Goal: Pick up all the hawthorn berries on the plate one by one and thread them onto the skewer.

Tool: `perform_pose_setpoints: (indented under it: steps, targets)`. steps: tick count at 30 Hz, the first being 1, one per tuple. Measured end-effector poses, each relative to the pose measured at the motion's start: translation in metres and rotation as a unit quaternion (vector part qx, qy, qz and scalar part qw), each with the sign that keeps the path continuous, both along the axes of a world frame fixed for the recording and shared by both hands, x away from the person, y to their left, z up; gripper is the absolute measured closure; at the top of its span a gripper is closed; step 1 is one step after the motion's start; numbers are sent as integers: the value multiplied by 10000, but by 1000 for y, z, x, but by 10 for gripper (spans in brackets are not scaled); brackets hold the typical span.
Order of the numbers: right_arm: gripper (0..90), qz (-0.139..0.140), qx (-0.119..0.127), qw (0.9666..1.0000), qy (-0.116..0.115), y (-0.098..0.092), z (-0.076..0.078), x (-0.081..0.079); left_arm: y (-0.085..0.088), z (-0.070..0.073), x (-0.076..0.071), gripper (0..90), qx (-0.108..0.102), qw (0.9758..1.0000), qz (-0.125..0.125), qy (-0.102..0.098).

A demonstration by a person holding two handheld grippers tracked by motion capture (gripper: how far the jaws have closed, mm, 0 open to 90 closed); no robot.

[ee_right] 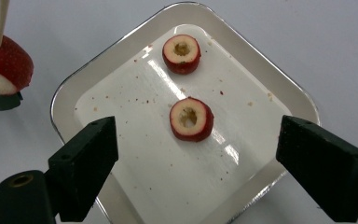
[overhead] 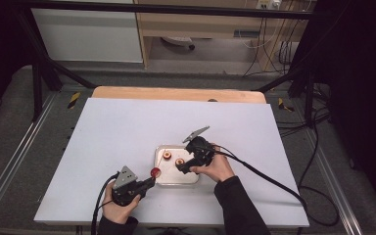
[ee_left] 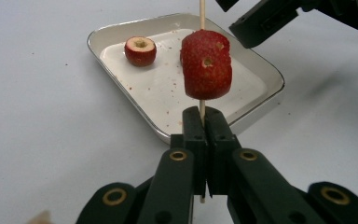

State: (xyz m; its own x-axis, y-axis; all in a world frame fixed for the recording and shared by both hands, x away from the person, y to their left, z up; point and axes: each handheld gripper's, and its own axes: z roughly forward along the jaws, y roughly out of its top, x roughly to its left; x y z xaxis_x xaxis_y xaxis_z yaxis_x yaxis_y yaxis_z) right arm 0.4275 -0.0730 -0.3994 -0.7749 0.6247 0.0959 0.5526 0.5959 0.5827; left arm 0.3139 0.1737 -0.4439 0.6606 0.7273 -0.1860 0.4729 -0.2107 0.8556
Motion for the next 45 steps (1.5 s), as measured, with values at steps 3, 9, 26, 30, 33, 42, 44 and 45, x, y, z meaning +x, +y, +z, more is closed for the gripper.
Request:
perform_pose_setpoints:
  steps: [3,9,26,30,33,42,44,45]
  targets:
    - [186,4,-3,9999,114,7,-1,6,2,1,-1,886,88,9999,117,83]
    - [285,122,-188,9995,244,15,-7,15,4,1,-1,886,60,9998,140,82]
    - [489,196,-348,9977,544,19,-21,25,3,0,0,886,80,9998,101,119]
    - [527,197,-325,9976,574,19,-22,26,3,0,0,886,92,9998,94,131]
    - [549,187,-328,9973,622,19,-23,26,3,0,0,886,97,9998,94,129]
    - [605,141,-307,9969,711,18,-22,27,2,0,0,885,97,9998,83,126]
    - [607,51,-249,9971,717,18,-21,27,2,0,0,885,99,9998,81,124]
    - [607,45,-198,9972,714,17,-19,27,2,1,0,885,98,9998,86,115]
